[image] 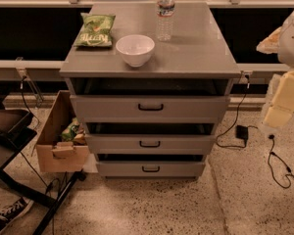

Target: Open middle drawer

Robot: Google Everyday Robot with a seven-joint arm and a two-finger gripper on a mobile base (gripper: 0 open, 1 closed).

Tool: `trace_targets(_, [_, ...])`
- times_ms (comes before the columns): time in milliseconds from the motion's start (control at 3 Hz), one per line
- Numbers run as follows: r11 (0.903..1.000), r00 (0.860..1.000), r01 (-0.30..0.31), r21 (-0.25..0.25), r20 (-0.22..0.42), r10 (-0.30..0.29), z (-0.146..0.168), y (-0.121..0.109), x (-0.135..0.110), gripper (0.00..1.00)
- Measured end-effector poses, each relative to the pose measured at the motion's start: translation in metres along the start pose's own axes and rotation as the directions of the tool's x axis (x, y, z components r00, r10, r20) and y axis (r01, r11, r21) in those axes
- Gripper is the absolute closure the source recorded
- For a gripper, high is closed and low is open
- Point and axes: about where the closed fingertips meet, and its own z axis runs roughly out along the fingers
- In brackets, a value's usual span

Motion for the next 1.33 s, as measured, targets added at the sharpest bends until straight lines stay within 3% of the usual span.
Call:
trace_targets(333, [1.0, 1.0, 0.0, 0.0, 0.0, 0.0, 0.0, 0.0, 0.0, 0.0])
trace_targets(667, [0.9993, 0.999, 0.008, 0.036, -0.044, -0.006, -0.013, -0.001, -0.003, 0.0])
trace_targets(1000, [0.9995, 0.998, 0.022, 0.022, -0.056, -0.021, 0.026, 0.018, -0.018, 0.0])
trace_targets(1333, [0.9993, 0.991, 0.025, -0.029, -0.13, -0.029, 0.129, 0.04, -0.011, 0.0])
